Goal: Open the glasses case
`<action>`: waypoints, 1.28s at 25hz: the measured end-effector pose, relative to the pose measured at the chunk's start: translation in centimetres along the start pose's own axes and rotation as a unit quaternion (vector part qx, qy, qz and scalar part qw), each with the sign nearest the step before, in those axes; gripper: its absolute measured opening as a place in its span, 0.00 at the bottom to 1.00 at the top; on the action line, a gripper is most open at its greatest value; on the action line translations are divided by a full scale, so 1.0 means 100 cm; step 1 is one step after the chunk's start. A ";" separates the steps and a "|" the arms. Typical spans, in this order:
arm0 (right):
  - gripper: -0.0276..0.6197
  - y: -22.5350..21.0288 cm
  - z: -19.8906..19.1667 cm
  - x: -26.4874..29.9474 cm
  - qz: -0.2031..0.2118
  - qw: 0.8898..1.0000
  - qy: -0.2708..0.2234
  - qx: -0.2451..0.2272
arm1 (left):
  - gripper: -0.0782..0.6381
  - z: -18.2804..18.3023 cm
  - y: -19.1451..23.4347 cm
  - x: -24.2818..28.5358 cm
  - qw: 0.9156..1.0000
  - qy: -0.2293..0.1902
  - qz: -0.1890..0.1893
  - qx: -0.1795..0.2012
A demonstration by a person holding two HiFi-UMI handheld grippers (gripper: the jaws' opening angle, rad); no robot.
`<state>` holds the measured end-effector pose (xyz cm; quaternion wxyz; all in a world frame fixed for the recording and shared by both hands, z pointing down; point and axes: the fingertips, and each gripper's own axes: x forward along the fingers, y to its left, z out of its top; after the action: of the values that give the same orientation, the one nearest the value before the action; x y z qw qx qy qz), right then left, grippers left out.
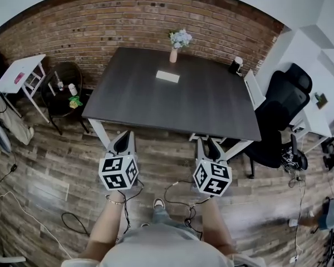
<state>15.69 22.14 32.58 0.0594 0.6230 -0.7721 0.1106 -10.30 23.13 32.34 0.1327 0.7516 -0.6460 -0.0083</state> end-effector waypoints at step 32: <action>0.23 -0.069 0.030 0.231 0.009 1.000 0.022 0.006 | 0.11 0.011 0.035 0.234 0.999 0.022 0.030 -0.004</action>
<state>17.56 -1.95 35.65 0.0722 0.6137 -0.7755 0.1295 -10.05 -0.32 35.71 0.1500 0.7315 -0.6650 0.0095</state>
